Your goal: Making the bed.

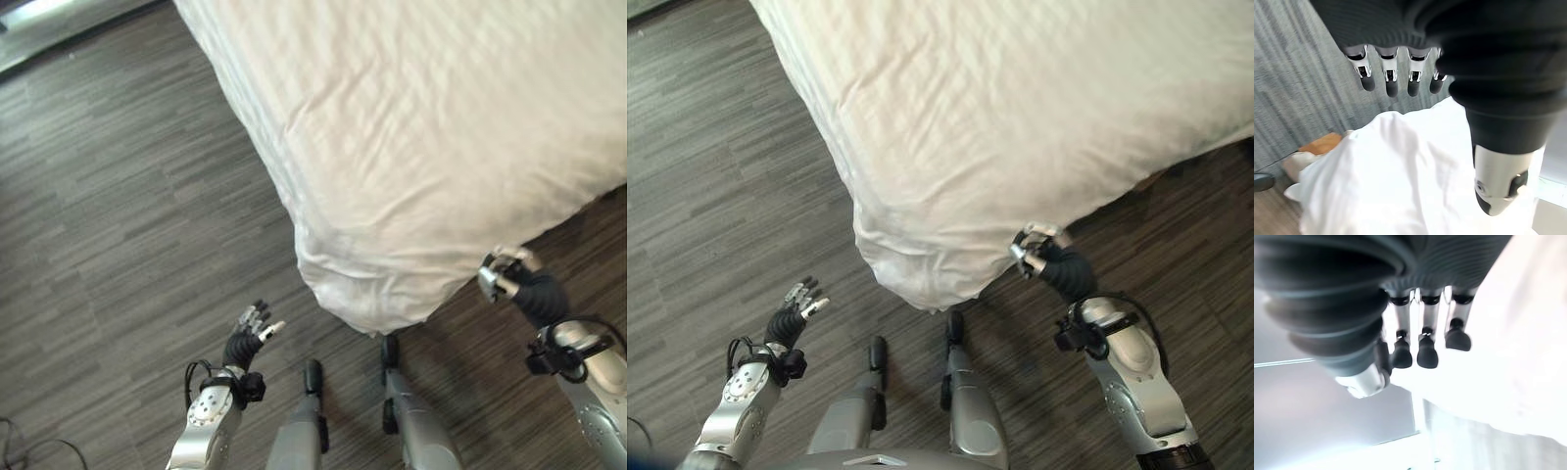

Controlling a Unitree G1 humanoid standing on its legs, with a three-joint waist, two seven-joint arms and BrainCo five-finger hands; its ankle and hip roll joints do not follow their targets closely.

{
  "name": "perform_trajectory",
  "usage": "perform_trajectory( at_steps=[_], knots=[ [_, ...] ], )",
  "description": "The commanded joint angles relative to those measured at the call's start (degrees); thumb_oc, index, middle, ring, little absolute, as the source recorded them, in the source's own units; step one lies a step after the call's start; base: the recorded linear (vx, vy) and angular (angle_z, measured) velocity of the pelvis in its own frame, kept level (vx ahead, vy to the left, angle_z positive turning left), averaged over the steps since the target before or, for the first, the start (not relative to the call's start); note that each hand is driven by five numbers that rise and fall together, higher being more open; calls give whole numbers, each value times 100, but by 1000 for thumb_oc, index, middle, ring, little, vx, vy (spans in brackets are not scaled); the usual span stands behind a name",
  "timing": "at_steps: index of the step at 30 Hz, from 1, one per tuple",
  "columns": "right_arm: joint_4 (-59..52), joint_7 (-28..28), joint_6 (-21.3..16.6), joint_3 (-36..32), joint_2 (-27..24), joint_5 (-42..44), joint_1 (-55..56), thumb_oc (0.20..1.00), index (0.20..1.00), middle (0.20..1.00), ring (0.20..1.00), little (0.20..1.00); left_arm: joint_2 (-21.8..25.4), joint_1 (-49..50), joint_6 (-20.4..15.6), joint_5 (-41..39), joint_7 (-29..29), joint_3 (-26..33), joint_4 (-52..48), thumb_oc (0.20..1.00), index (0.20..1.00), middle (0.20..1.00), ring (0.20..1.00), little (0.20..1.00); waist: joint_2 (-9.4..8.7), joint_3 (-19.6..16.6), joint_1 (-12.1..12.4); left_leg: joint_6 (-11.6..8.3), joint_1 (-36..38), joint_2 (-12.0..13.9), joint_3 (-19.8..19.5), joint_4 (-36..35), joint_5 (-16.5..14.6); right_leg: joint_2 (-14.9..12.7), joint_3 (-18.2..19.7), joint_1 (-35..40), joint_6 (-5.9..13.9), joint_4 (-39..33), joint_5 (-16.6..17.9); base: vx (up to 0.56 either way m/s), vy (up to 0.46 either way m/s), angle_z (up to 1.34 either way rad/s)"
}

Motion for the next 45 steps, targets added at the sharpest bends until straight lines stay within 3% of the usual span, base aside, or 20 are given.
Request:
perform_trajectory(
  at_steps=[1,5,9,15,18,21,23,25,29,33,37,41,43,44,45],
  knots=[
    [89,493,9,429,140,202,-741,200,200,200,200,200,127,-87,-222,108,-98,-4,-65,1000,1000,1000,1000,1000,381,202,166,-9,-265,43,232,-285,579,-185,-1,344,384,81,98,0,0,0],
    [757,287,27,924,307,-94,-1281,200,200,200,200,200,122,-204,-238,94,-63,-79,-10,1000,1000,1000,1000,1000,419,236,239,-8,-275,40,209,-285,592,-184,-37,346,386,81,92,-2,-6,3],
    [2185,-302,-74,1298,594,-451,-2468,200,200,200,200,200,88,-454,-345,-86,65,-256,57,1000,1000,1000,1000,1000,548,362,447,-16,-376,12,157,-285,647,-204,-87,270,388,81,125,-22,-9,11],
    [3548,-947,-164,1080,919,-404,-3429,200,200,200,200,200,7,-656,-387,-270,182,-477,167,1000,1000,1000,1000,1000,684,491,656,-31,-571,0,148,-285,701,-212,-96,96,386,81,177,-5,0,2],
    [4365,-1088,-167,752,1116,-121,-3445,200,200,200,200,200,-34,-671,-369,-327,238,-495,248,1000,1000,1000,1000,1000,718,550,691,-30,-617,3,144,-285,704,-209,-112,54,378,81,174,0,0,0],
    [5680,-1283,16,635,1137,-418,-3524,200,200,200,200,200,-35,-772,-319,-349,249,-515,340,1000,1000,1000,1000,1000,755,592,721,-27,-638,7,134,-285,706,-210,-129,41,371,81,178,0,0,0],
    [6578,-1207,157,511,1328,-368,-3350,200,200,200,200,200,-63,-819,-305,-377,260,-509,312,1000,1000,1000,1000,1000,777,622,718,-21,-600,7,127,-285,678,-195,-128,76,362,81,151,8,-1,2],
    [6797,-1116,223,483,1404,-473,-3206,200,200,200,200,200,-63,-823,-284,-380,236,-481,285,1000,1000,1000,1000,1000,771,611,696,-17,-605,7,122,-285,689,-193,-137,69,357,81,149,6,-4,2],
    [8003,-876,434,72,1590,-751,-2309,200,200,200,200,200,-69,-778,-238,-320,111,-428,143,1000,1000,1000,1000,1000,723,557,539,11,-465,-4,104,-285,619,-191,-139,221,332,81,62,52,3,17],
    [8605,-1030,455,-725,1369,-608,-1789,200,200,200,200,200,-30,-725,-229,-301,77,-299,90,1000,1000,1000,1000,1000,700,490,376,23,-367,-14,107,-285,560,-197,-117,296,333,81,21,20,11,3],
    [8541,-1337,289,-1527,1013,-244,-1529,200,200,200,200,200,12,-667,-259,-260,101,-139,105,1000,1000,1000,1000,1000,687,415,242,18,-276,-11,144,-285,523,-177,-91,362,333,81,-9,19,9,-7],
    [7318,-2214,-302,-2637,806,480,-1298,200,200,200,200,200,3,-626,-294,-209,313,117,272,1000,1000,1000,1000,1000,655,248,87,17,-101,32,157,-285,458,-147,-51,515,322,81,-68,35,-10,-9],
    [6110,-2690,-564,-3004,748,61,-944,200,200,200,200,200,-24,-552,-302,-170,422,282,330,1000,1000,1000,1000,1000,631,112,-11,21,38,61,158,-285,388,-133,-46,643,317,97,-133,60,-26,-6],
    [6060,-2719,-543,-3018,773,37,-920,200,200,200,200,200,-20,-549,-302,-168,423,277,328,1000,1000,1000,1000,1000,627,107,-9,23,21,57,155,-285,417,-136,-49,632,313,89,-106,113,-25,-2],
    [4533,-3300,-658,-3524,642,-1127,-367,200,200,200,200,200,-31,-387,-301,-35,453,470,345,1000,1000,1000,1000,1000,606,-50,-131,30,198,84,162,-285,328,-134,-35,796,311,125,-199,120,-23,4]
  ],
)
